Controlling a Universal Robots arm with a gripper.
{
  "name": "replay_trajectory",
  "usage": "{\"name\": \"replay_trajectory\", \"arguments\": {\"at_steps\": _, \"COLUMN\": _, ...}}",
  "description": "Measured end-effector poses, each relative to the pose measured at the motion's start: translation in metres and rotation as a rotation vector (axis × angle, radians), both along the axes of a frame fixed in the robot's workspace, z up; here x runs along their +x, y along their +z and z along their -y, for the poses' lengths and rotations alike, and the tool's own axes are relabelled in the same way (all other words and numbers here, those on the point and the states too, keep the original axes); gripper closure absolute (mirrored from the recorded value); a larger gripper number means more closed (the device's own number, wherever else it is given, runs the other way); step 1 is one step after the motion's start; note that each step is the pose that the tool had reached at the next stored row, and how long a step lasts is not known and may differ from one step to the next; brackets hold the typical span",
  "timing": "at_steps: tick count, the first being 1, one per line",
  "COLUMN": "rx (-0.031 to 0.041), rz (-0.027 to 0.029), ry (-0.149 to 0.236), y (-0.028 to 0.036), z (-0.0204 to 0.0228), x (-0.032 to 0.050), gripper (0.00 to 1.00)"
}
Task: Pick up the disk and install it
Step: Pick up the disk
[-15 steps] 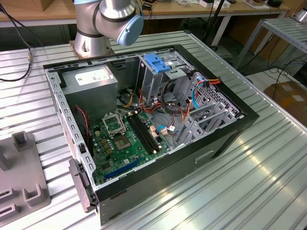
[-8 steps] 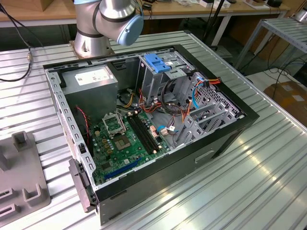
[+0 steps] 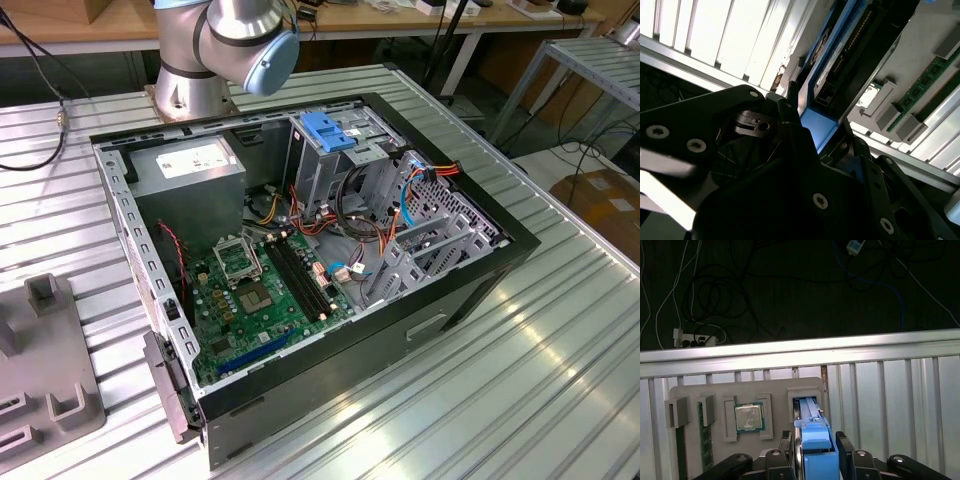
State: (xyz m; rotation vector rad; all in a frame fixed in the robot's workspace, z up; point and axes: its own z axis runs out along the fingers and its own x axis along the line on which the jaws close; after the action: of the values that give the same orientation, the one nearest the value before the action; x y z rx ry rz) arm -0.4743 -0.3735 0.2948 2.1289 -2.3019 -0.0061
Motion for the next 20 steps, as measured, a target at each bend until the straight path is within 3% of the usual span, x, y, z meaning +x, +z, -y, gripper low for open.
{"name": "replay_trajectory", "arguments": {"at_steps": 2, "rx": 0.0001, "rz": 0.0002, "ry": 0.000, "y": -0.0001, "z": 0.0000, "x": 0.0000, "gripper": 0.54}}
{"name": "replay_trajectory", "arguments": {"at_steps": 3, "rx": 0.0001, "rz": 0.0001, "ry": 0.000, "y": -0.0001, "z": 0.0000, "x": 0.0000, "gripper": 0.62}}
{"name": "replay_trajectory", "arguments": {"at_steps": 13, "rx": 0.0000, "rz": 0.0001, "ry": 0.002, "y": -0.0002, "z": 0.0000, "x": 0.0000, "gripper": 0.63}}
{"name": "replay_trajectory", "arguments": {"at_steps": 17, "rx": 0.0002, "rz": 0.0002, "ry": 0.055, "y": -0.0003, "z": 0.0001, "x": 0.0000, "gripper": 0.63}}
{"name": "replay_trajectory", "arguments": {"at_steps": 20, "rx": 0.0001, "rz": 0.0001, "ry": 0.060, "y": -0.0002, "z": 0.0001, "x": 0.0000, "gripper": 0.63}}
